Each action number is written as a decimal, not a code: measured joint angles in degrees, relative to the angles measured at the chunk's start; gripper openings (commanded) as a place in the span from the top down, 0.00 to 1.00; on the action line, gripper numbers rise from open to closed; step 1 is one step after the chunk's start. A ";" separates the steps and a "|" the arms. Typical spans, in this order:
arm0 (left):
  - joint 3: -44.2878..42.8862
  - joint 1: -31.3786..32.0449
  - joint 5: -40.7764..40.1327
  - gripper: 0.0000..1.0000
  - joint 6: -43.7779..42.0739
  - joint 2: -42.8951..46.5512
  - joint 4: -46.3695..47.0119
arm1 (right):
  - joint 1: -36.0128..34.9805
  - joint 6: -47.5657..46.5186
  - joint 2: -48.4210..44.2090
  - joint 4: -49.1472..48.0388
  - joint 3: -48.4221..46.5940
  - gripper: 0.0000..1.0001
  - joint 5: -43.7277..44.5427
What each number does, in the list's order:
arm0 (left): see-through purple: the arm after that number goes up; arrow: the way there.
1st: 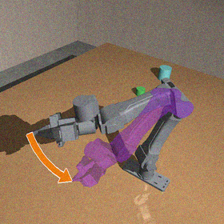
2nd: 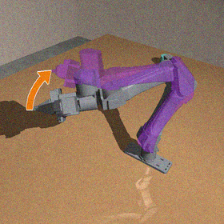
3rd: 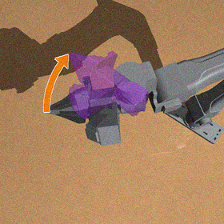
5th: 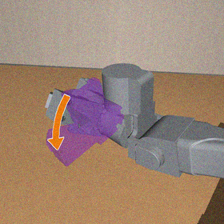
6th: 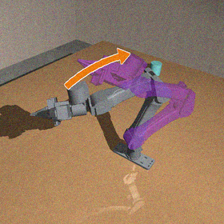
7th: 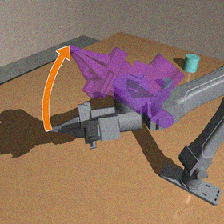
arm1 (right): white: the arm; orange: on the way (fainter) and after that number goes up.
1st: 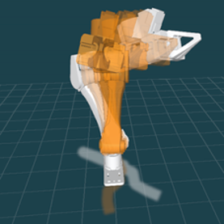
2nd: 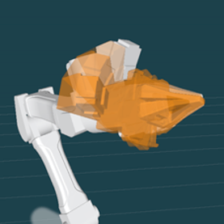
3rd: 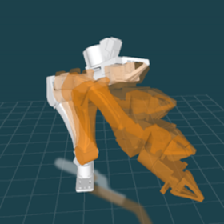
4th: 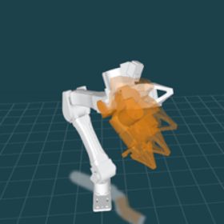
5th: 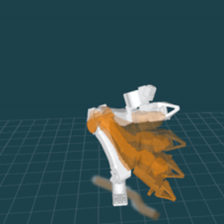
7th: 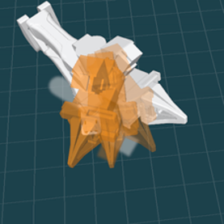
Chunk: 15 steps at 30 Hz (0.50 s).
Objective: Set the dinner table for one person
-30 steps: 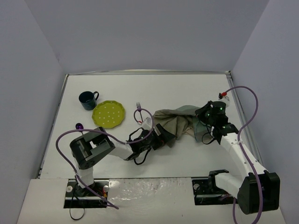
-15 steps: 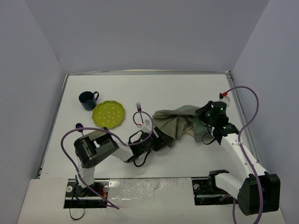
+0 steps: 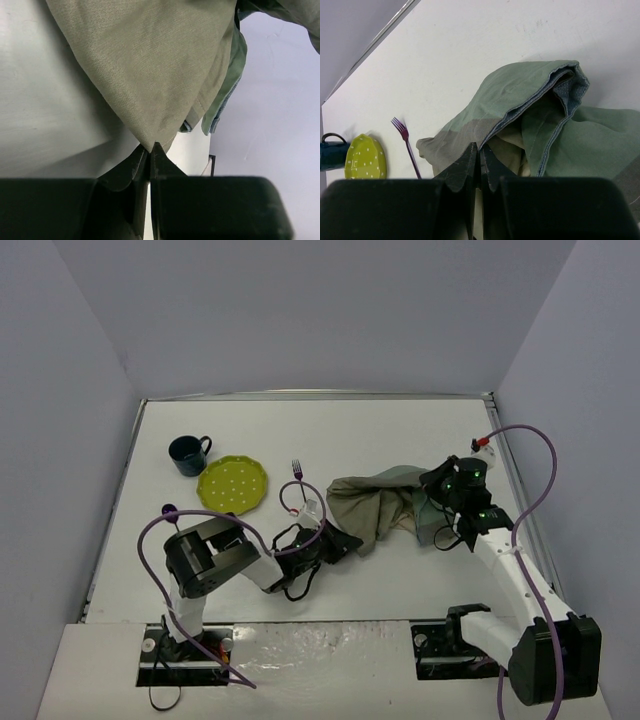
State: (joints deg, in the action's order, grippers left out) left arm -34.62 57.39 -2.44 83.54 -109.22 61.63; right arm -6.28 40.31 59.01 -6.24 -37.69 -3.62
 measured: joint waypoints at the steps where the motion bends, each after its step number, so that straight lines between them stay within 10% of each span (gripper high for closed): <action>1: 0.31 0.00 -0.15 1.00 -0.41 0.70 -0.09 | 0.00 -0.06 -0.23 0.02 0.00 1.00 0.00; 7: 0.17 -0.43 -0.42 1.00 -5.52 11.80 -7.10 | 0.27 -1.54 -0.79 1.91 -1.73 1.00 0.15; 15: -16.73 -2.35 -4.93 1.00 -26.24 29.90 -42.34 | 0.36 -4.53 -0.88 6.72 -14.77 1.00 4.62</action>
State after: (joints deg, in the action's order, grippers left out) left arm -51.36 55.03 -7.37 57.31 -79.33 19.30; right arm -5.92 35.78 58.13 0.48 -52.46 1.00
